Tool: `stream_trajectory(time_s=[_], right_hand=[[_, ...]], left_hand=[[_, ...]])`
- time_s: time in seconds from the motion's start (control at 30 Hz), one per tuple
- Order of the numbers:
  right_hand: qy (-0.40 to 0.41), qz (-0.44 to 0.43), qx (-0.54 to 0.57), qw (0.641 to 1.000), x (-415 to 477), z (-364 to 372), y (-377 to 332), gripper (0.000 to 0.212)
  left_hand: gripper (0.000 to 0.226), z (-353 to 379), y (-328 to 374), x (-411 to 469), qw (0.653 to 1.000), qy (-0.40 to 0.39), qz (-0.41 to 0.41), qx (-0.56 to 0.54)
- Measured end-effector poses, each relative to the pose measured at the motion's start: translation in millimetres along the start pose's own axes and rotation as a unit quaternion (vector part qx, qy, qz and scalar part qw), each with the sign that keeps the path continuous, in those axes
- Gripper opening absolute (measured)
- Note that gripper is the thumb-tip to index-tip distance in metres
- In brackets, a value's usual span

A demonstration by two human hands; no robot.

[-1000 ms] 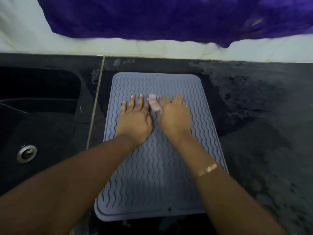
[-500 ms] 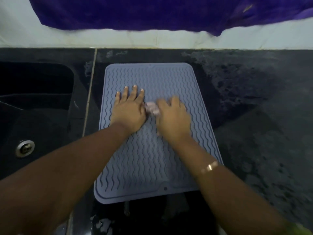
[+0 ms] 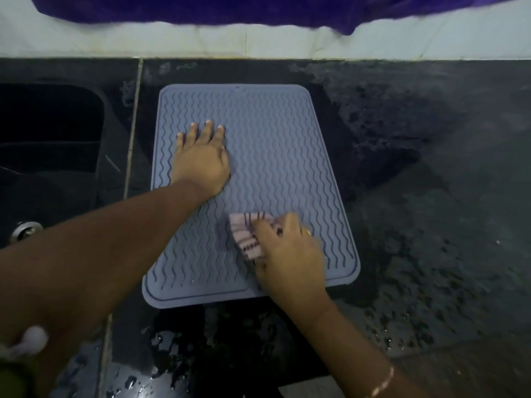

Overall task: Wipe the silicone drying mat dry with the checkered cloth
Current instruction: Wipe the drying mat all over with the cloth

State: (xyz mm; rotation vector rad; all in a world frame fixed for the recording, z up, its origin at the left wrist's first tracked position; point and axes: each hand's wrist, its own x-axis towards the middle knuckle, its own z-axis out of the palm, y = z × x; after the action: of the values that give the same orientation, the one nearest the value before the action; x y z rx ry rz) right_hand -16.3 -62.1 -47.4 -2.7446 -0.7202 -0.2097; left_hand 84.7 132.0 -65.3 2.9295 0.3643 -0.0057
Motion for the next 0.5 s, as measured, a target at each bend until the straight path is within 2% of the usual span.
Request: stream_trajectory(time_s=[0.1, 0.17, 0.2, 0.27, 0.3, 0.4, 0.47, 0.5], right_hand=[[-0.039, -0.002, 0.030, 0.999, -24, -5, 2, 0.048], [-0.067, 0.041, 0.139, 0.987, -24, -14, 8, 0.040], [-0.077, 0.097, 0.237, 0.964, -17, -22, 11, 0.032], [-0.066, 0.225, 0.434, 0.870, 8, -36, 20, 0.017], [-0.046, 0.257, 0.479, 0.838, 26, -44, 25, 0.016], [-0.026, 0.264, 0.553, 0.790, 85, -60, 31, 0.020], [-0.070, 0.267, 0.602, 0.750, 122, -57, 29, 0.027], [-0.087, 0.271, 0.602, 0.746, 139, -52, 29, 0.029]], left_hand=[[0.053, -3, 6, -3, 0.999, -0.016, -0.011, 0.031], [0.053, -3, 16, -7, 0.999, -0.022, -0.002, 0.034], [0.052, -2, 20, -8, 1.000, -0.021, 0.010, 0.020], [0.051, -1, 24, -11, 0.999, -0.016, 0.026, -0.036], [0.052, -1, 23, -11, 0.997, -0.011, 0.020, -0.072], [0.048, 0, 17, -13, 0.990, 0.018, -0.002, -0.140], [0.044, -1, 17, -15, 0.988, 0.039, 0.001, -0.150], [0.043, -2, 18, -16, 0.987, 0.046, 0.003, -0.151]])
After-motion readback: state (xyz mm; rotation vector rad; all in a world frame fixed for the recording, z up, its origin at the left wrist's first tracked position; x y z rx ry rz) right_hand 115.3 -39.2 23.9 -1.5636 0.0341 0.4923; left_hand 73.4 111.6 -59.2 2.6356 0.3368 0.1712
